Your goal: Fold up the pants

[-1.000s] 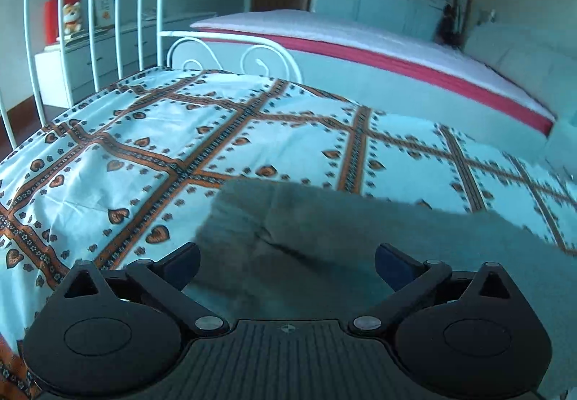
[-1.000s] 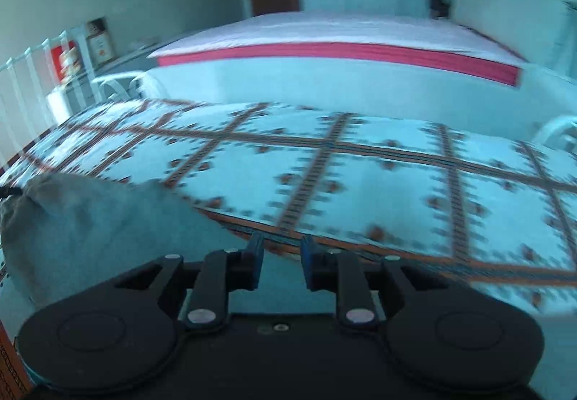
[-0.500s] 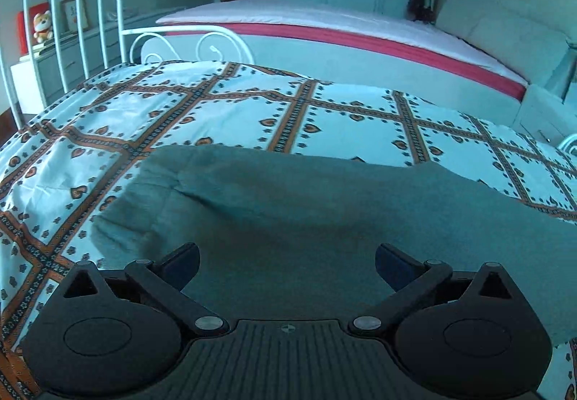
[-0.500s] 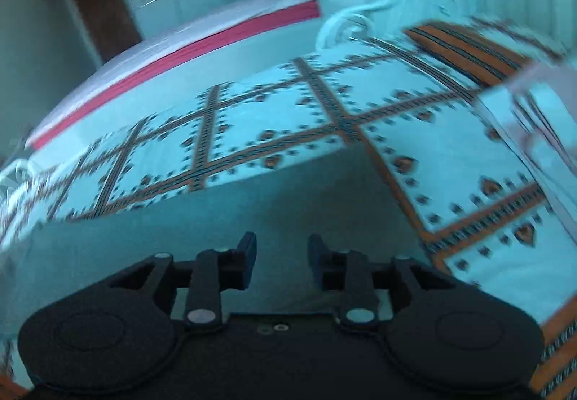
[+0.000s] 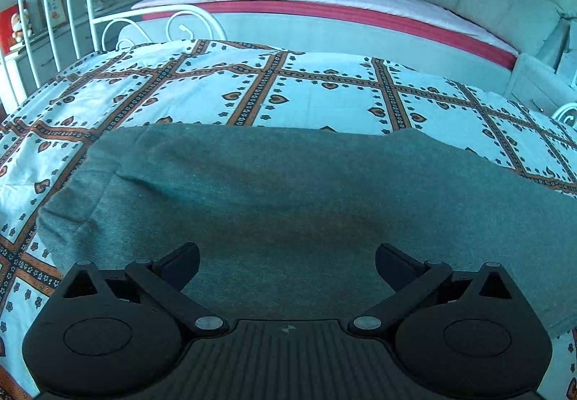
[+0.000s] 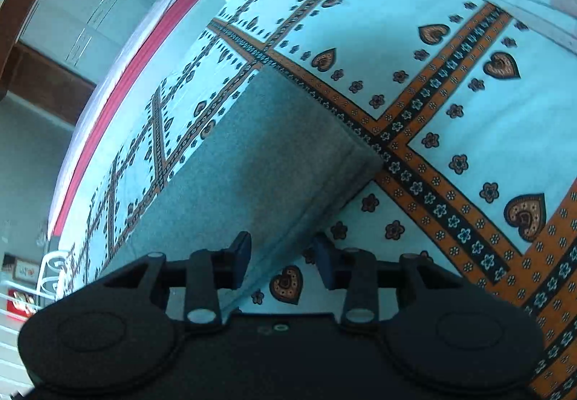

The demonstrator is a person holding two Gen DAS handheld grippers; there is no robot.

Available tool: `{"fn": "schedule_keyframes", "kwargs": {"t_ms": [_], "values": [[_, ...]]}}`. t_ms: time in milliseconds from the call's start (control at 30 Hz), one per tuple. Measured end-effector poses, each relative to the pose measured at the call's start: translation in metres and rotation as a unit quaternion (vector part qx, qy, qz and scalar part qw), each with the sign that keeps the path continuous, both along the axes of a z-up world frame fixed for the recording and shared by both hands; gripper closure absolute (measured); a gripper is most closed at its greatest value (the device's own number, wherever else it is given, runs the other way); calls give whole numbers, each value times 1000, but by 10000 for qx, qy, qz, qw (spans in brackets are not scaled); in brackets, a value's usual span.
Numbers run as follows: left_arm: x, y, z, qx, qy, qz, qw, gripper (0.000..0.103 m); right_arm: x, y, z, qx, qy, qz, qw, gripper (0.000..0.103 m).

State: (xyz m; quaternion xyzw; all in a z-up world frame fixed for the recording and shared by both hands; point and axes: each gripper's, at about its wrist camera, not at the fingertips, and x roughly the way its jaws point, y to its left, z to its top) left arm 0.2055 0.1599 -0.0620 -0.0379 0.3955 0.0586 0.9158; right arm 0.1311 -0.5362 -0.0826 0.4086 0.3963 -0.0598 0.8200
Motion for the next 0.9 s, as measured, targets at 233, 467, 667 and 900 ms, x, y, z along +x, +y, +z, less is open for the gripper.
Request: {"fn": "schedule_keyframes", "kwargs": {"t_ms": [233,467,667,900], "values": [[0,-10,-7,139,216,-278,9993,0,-7,-4,-9,314,39,-415,9986,78],[-12,-36,-9,-205,101,-324,9992,0,13,4,7,-521,-278,-40,9982,102],[-32,-92,-20,84,89,-780,9969,0,6,30,39,-1209,-819,194,9891,102],[-42,-98,-27,204,-114,-741,9970,0,9,49,50,-1677,-737,373,9824,102]]}}
